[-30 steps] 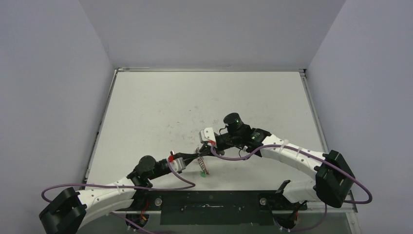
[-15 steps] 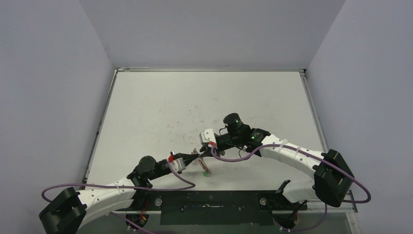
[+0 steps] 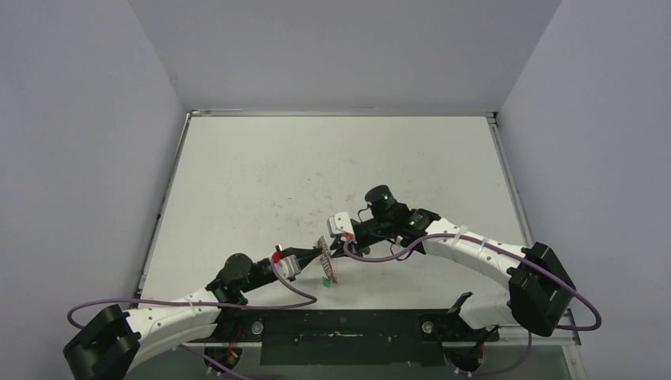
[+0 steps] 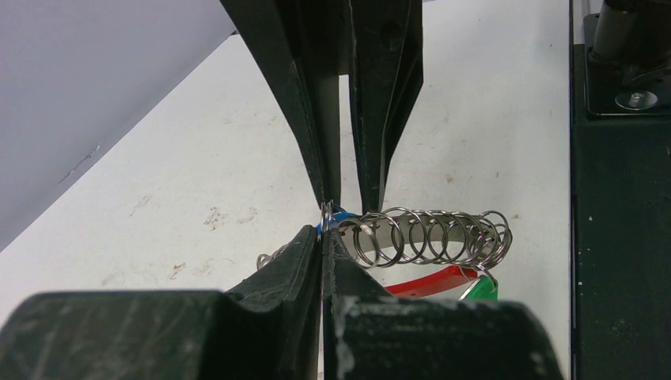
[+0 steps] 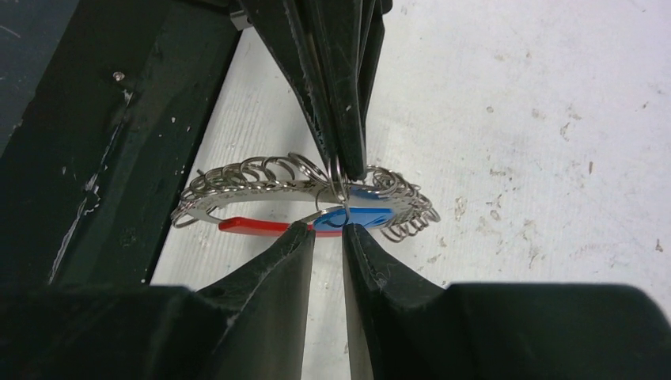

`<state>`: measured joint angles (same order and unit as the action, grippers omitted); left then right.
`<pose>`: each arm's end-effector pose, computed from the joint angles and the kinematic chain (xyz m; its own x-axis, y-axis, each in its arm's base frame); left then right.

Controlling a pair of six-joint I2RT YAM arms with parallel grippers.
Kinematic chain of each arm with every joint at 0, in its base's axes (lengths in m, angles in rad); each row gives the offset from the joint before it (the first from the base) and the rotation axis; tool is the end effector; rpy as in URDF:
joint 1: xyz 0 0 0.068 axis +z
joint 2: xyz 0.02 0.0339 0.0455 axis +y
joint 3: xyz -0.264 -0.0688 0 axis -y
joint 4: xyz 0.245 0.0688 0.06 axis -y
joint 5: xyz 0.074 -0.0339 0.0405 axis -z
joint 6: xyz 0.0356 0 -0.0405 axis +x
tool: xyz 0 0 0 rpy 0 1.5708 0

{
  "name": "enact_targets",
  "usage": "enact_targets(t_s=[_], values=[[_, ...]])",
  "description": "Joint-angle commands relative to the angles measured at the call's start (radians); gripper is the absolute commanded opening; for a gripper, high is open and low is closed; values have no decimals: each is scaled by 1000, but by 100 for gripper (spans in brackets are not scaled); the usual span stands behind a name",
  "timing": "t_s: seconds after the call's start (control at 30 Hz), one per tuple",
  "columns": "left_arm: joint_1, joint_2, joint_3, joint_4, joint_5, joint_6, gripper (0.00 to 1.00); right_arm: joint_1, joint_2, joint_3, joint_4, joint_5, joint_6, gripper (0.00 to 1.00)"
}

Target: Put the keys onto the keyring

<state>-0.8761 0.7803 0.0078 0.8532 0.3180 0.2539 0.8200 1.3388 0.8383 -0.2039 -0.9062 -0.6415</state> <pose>0.0921 -0.1279 0.1799 0.2834 0.0327 -0.9585 0.8865 0.3724 0.2748 0.1679 0.2210 0.2434 0.1607 -0.3687 -0.9155 -0.9535 -0.2976 -0.0476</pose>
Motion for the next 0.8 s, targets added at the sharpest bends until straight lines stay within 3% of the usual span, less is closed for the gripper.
enact_targets(t_s=[0.0, 0.77], values=[[-1, -15, 11, 100, -14, -8, 0, -5, 2, -6, -9, -49, -29, 22], [0, -30, 4, 100, -13, -15, 0, -8, -45, -9, 158, 17, 112, 26]])
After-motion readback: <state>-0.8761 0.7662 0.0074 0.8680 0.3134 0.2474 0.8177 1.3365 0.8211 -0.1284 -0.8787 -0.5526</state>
